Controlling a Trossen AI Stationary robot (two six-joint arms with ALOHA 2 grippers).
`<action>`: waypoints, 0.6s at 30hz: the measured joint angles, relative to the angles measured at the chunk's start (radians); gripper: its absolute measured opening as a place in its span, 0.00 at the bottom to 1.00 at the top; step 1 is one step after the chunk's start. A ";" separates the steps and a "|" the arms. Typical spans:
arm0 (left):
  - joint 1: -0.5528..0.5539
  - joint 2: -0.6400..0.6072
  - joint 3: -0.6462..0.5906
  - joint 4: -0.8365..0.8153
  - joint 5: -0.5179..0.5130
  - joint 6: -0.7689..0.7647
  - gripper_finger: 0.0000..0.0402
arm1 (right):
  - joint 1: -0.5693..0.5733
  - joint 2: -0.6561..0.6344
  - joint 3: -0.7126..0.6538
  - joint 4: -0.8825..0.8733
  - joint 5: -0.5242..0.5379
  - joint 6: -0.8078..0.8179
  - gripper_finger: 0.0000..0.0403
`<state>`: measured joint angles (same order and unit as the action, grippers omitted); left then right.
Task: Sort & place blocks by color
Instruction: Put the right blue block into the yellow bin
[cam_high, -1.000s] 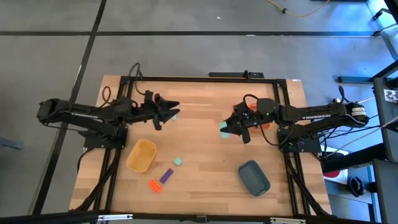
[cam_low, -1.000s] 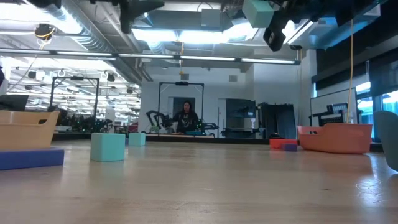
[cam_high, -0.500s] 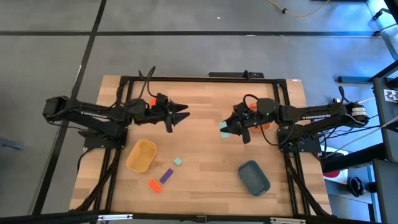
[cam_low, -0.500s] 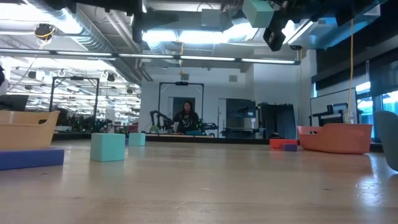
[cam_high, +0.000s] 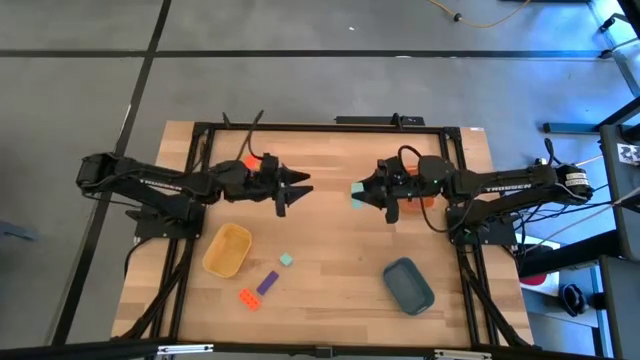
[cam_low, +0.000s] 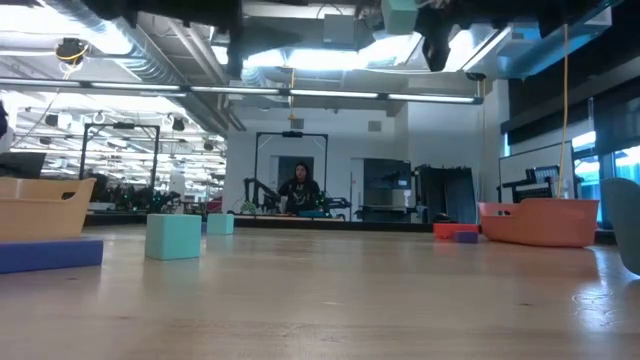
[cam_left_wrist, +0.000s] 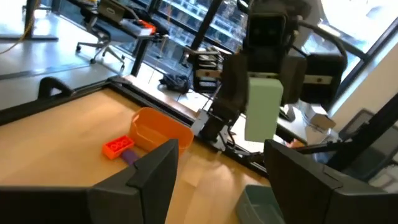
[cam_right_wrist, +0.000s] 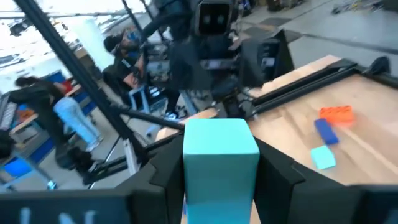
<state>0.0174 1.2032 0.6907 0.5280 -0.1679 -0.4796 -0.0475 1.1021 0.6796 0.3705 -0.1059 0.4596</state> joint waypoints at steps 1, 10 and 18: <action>0.000 0.023 0.021 0.003 0.018 0.017 0.57 | 0.000 0.004 0.000 0.008 0.010 -0.001 0.34; 0.005 0.209 0.184 0.007 0.162 0.132 0.57 | 0.000 0.091 -0.002 0.173 0.097 -0.050 0.34; 0.023 0.283 0.233 0.002 0.178 0.095 0.57 | 0.000 0.138 -0.002 0.244 0.091 -0.050 0.34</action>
<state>0.0402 1.4863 0.9233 0.5298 0.0104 -0.3847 -0.0475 1.2397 0.6773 0.6142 -0.0150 0.4097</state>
